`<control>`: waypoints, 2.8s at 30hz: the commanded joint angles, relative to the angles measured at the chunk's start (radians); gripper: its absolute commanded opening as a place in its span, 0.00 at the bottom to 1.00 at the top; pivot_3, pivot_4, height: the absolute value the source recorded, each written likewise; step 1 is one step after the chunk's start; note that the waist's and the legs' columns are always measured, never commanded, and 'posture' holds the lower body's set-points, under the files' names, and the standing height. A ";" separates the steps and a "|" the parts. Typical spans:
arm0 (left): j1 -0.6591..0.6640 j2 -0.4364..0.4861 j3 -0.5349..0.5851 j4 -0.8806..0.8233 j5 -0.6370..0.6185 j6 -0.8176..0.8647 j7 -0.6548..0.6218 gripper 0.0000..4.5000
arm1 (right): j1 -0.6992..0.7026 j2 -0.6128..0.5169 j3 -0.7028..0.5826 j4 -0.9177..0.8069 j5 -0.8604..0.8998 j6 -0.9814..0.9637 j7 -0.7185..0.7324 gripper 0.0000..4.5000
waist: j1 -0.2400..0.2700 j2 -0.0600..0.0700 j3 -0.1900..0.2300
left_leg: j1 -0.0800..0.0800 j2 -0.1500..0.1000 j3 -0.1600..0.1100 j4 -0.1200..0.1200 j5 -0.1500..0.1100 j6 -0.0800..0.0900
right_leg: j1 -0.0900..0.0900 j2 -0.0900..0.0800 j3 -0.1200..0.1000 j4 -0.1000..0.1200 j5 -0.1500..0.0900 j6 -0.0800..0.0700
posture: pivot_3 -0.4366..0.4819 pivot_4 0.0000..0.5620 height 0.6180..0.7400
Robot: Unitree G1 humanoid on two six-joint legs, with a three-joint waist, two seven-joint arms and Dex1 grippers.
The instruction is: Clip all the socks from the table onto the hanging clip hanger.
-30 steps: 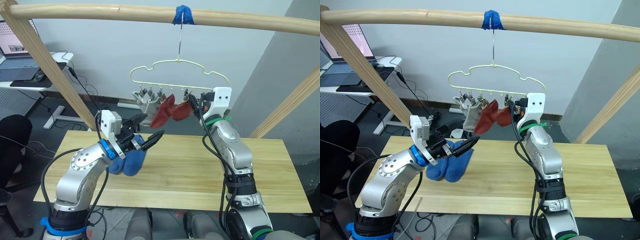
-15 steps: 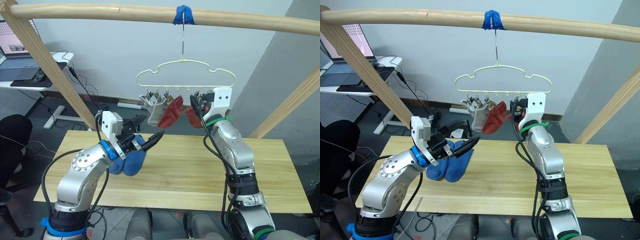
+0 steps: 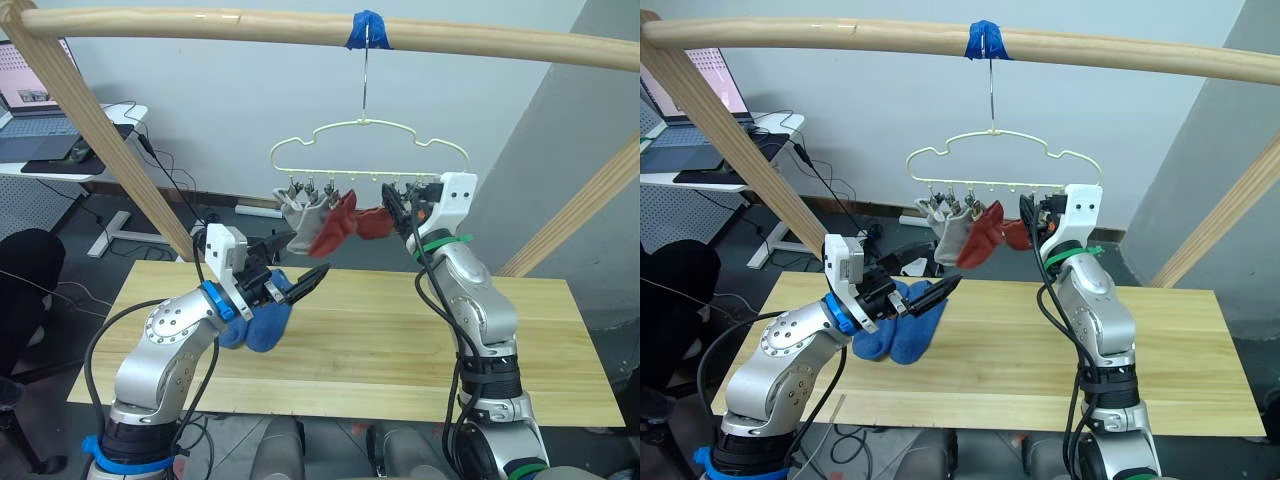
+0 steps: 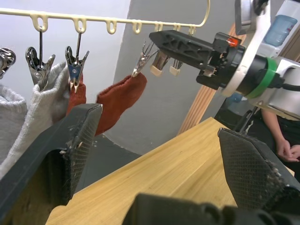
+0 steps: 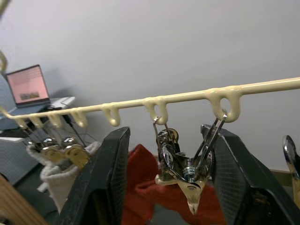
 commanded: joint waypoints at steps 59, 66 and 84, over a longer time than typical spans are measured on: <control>0.005 0.001 -0.008 -0.059 -0.005 0.001 0.018 1.00 | -0.026 -0.039 -0.003 -0.029 -0.069 0.057 -0.088 0.56 | 0.000 0.000 0.000 | 0.000 0.000 0.000 0.000 0.000 0.000 | 0.000 0.000 0.000 0.000 0.000 0.000 | 0.59 0.32 1.00; 0.007 0.003 -0.008 -0.068 -0.007 0.005 0.027 1.00 | -0.041 -0.040 -0.007 0.003 -0.089 0.047 -0.091 0.56 | 0.000 0.000 0.000 | 0.000 0.000 0.000 0.000 0.000 0.000 | 0.000 0.000 0.000 0.000 0.000 0.000 | 0.59 0.32 1.00; 0.017 0.000 -0.013 -0.086 -0.009 0.014 0.023 1.00 | -0.074 0.003 -0.016 0.015 -0.083 0.058 -0.110 0.56 | 0.001 0.000 0.000 | 0.000 0.000 0.000 0.000 0.000 0.000 | 0.000 0.000 0.000 0.000 0.000 0.000 | 0.60 0.30 1.00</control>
